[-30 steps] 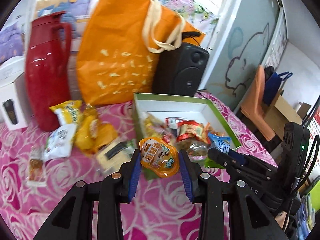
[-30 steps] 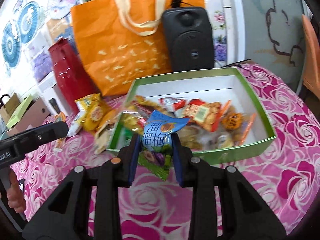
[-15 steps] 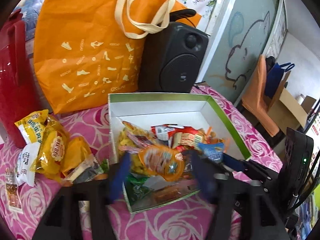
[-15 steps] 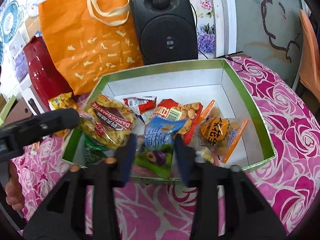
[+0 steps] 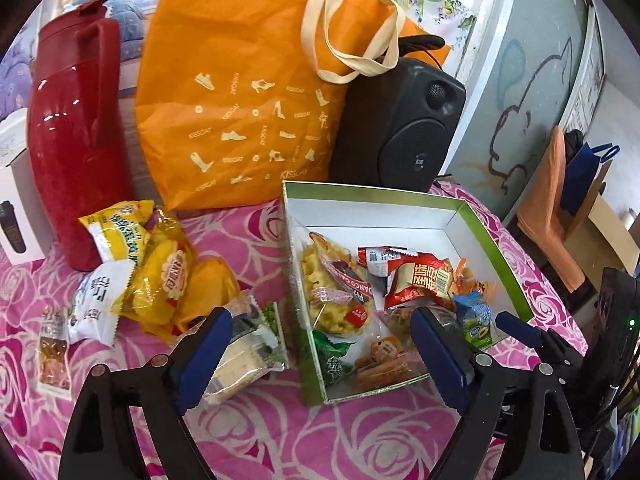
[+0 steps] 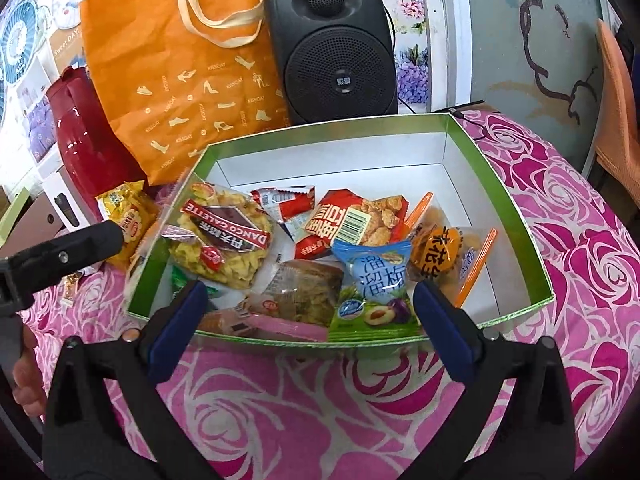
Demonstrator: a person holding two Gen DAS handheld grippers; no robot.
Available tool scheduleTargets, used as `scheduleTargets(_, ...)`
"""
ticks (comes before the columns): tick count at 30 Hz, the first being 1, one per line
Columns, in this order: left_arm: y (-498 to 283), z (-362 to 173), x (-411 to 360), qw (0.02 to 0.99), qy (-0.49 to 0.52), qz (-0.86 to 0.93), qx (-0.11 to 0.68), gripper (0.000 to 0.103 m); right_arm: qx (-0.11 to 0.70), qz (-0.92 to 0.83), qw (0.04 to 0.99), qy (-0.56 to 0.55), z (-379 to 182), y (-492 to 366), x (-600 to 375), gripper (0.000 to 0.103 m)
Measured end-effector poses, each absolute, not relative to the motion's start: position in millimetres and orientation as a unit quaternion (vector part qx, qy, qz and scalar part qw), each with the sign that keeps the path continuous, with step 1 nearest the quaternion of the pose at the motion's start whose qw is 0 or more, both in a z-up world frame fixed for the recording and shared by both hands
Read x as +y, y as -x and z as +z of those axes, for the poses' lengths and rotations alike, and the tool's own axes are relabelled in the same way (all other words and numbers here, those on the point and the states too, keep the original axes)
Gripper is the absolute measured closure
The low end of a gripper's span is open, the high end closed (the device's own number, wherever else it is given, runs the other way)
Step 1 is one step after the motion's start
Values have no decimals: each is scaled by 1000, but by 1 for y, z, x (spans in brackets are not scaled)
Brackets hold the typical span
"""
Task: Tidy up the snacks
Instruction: 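Move both open tools back toward the clear bean bag and white snack bag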
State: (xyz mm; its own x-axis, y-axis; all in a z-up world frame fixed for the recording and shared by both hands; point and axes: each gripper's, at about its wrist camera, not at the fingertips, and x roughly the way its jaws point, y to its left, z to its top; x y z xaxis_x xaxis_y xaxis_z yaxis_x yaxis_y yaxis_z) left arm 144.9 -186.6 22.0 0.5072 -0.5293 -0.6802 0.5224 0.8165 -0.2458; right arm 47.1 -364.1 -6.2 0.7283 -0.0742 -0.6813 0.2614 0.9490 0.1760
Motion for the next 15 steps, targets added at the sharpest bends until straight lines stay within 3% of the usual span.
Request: scheduleTargets(15,-113,46,-113,892,21,-258,371,11,341,-40,936,-79,25,-39,-300,1)
